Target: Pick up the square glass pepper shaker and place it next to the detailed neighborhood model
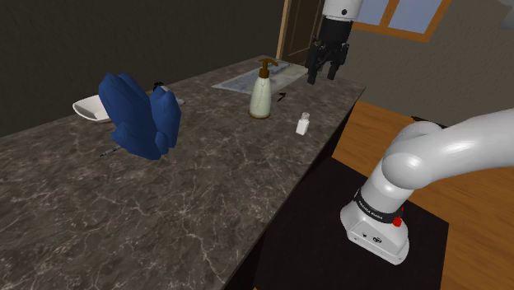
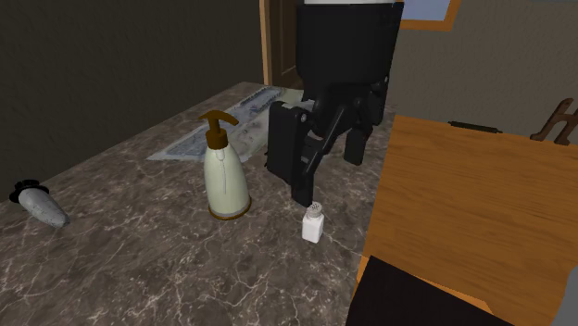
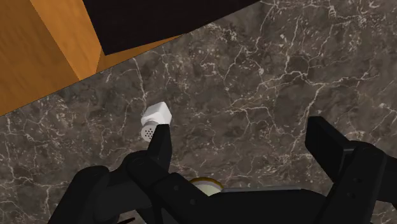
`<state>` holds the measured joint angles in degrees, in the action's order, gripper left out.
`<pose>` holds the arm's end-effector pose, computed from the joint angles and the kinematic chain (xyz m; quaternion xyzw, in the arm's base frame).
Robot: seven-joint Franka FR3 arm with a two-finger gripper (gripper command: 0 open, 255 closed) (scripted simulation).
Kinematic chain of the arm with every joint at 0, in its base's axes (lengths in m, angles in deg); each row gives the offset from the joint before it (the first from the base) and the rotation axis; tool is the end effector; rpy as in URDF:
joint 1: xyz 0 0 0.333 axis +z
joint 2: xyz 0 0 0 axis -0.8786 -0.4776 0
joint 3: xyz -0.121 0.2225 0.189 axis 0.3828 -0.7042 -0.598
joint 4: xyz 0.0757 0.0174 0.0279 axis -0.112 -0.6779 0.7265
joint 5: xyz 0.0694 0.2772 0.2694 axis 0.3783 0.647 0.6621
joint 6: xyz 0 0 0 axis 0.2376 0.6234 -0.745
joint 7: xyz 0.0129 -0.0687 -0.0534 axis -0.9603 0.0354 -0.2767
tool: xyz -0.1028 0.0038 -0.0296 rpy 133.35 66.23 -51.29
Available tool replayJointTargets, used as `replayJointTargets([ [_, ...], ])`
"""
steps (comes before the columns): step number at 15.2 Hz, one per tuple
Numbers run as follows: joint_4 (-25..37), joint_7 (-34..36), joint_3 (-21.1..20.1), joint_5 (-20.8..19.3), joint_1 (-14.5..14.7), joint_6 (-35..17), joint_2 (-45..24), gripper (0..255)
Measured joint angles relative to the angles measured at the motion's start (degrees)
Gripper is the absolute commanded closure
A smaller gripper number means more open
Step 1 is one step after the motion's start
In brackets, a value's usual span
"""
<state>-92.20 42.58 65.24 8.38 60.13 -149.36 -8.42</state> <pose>0.3078 -0.0078 0.5726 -0.9953 0.0960 0.0130 0.0045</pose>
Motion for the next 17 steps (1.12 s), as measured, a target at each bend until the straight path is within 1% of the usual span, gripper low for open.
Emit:
replayJointTargets([
  [3,-0.2,-1.2,0.8,-0.7,-0.2,-1.3,-1.6,0],
  [8,-3.2,-5.6,3.8,-3.1,-1.0,-7.9,-7.8,0],
  [15,-3.4,-11.8,7.9,-6.1,-2.1,-17.9,-20.8,0],
  [17,-2.3,-13.6,9.1,-6.7,-2.5,-20.3,-25.0,0],
])
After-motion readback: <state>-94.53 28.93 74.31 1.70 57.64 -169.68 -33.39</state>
